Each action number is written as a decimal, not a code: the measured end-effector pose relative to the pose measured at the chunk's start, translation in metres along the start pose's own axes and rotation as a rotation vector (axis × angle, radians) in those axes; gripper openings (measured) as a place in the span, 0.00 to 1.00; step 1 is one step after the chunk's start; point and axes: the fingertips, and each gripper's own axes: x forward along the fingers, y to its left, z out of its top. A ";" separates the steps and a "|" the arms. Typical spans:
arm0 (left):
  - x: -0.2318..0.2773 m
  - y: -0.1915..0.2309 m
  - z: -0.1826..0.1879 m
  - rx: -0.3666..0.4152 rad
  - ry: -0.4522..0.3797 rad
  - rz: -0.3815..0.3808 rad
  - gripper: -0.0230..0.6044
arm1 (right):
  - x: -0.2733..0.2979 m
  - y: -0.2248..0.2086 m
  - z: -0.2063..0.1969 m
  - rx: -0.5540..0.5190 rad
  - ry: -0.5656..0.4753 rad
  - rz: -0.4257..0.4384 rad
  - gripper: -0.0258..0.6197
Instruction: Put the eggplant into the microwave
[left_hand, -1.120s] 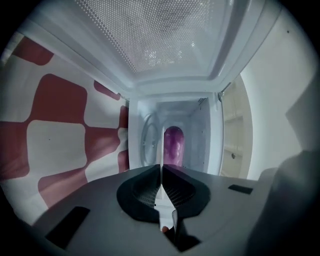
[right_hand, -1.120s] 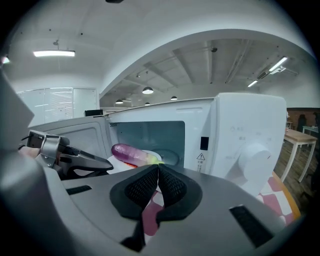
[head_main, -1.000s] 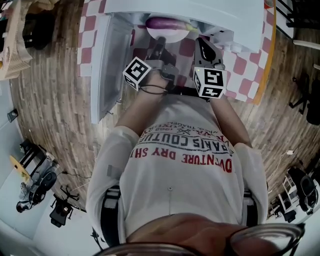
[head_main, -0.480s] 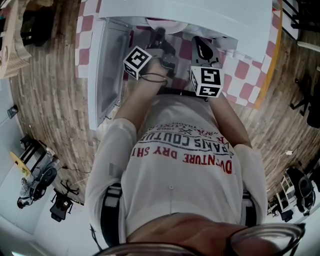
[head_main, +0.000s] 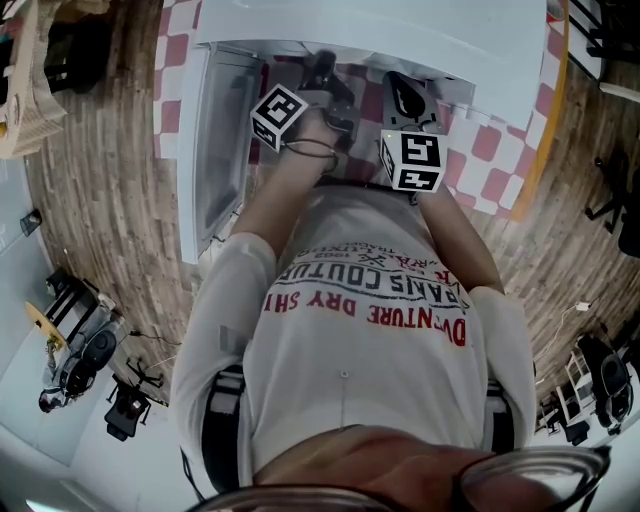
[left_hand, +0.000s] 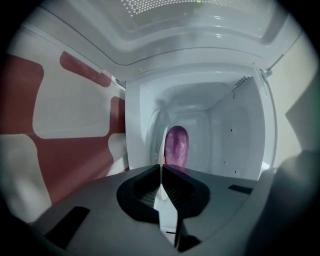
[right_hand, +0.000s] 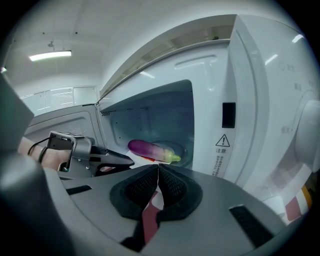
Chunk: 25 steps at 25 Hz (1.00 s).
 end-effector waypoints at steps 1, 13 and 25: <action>0.000 0.000 0.000 -0.008 0.001 0.008 0.09 | 0.000 0.000 0.000 -0.001 0.001 0.001 0.08; 0.000 -0.001 -0.001 0.081 0.085 0.165 0.09 | 0.000 0.010 -0.002 -0.016 0.010 0.020 0.08; -0.007 -0.007 -0.011 0.143 0.138 0.133 0.45 | -0.011 0.009 -0.005 -0.013 0.012 0.013 0.08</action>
